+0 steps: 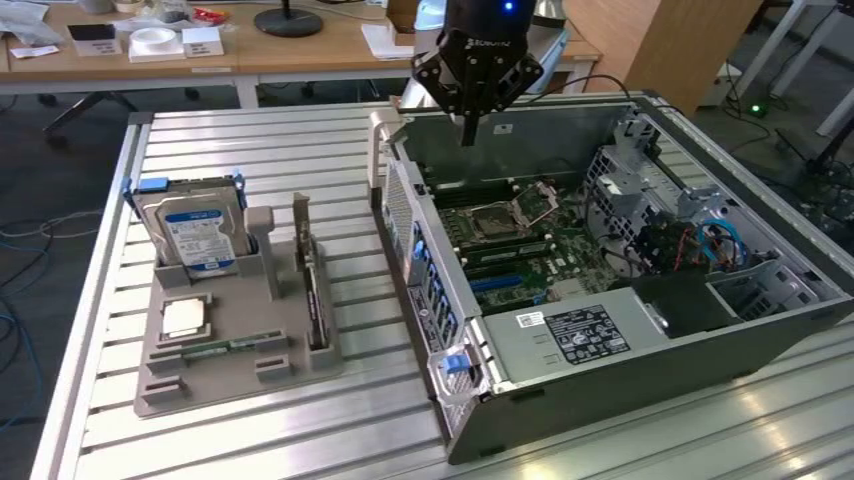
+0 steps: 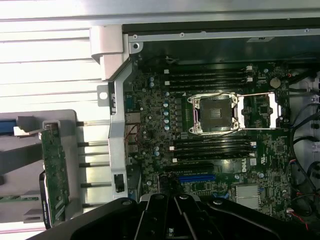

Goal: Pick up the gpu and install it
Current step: 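Reach for the gpu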

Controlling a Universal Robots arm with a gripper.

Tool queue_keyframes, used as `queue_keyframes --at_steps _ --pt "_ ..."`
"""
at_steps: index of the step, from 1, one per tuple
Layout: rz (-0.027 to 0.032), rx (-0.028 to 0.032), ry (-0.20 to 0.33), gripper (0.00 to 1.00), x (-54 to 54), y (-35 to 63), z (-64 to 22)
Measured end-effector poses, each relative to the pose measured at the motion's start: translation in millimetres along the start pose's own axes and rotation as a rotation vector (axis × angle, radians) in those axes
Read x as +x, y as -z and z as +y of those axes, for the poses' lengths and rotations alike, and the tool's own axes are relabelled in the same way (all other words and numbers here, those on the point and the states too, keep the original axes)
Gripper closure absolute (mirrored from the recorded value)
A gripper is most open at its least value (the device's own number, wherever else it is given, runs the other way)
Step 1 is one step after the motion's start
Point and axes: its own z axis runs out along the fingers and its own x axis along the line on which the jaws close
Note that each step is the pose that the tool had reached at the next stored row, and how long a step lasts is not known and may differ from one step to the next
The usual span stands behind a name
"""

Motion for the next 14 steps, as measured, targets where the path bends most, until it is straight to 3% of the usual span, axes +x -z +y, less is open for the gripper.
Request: queue_keyframes --at_steps 14 --pt "0.0001 0.0001 0.0 0.89 13.6 0.1 -1.0"
